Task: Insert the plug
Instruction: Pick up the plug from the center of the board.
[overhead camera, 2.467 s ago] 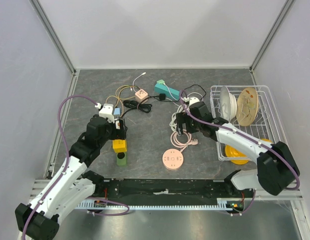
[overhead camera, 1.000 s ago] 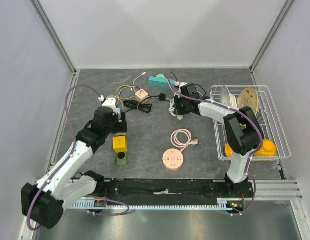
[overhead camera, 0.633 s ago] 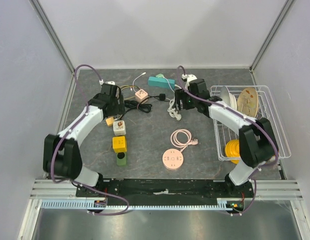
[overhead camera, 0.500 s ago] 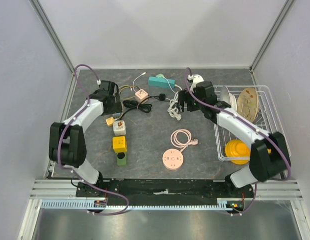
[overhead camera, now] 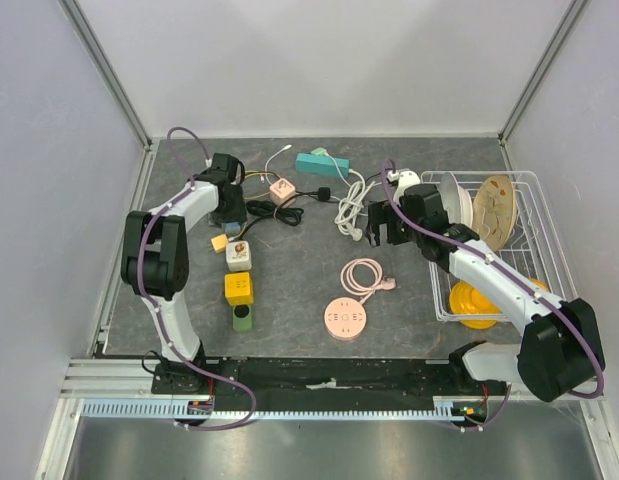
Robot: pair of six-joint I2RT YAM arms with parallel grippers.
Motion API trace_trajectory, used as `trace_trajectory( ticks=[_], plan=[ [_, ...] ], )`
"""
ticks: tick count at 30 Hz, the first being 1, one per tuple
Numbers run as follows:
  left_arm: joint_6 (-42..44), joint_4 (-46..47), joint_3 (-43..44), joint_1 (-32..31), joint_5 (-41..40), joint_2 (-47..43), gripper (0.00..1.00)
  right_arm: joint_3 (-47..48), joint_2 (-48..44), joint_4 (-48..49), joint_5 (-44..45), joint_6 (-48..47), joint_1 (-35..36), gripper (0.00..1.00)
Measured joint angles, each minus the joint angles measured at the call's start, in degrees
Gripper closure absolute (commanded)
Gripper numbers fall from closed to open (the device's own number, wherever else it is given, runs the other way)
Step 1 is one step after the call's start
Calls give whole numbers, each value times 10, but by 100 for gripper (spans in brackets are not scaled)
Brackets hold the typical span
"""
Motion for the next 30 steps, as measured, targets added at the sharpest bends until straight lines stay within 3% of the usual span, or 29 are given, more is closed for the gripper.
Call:
trace_trajectory(
  ticks=[6,10,14,18,24,30],
  plan=[
    [-1,0,14,0,2,33,51,-3,0,-11,0,-1,0,3],
    [0,-4,21,0,2,36,77,-3,0,-12,0,-2,0,3],
    [-1,-28,40,0,3,38,90,-3,0,-14,0,-2,0,3],
    [5,-52,78,0,7,27,91,-3,0,-14,0,-2,0,3],
    [35,-78,149,-17,17,-64,93,-3,-10,-16,-1,-2,0,2],
    [76,-108,263,-113,9,-139,93,-3,-44,-18,-2,-2,0,2]
  ],
)
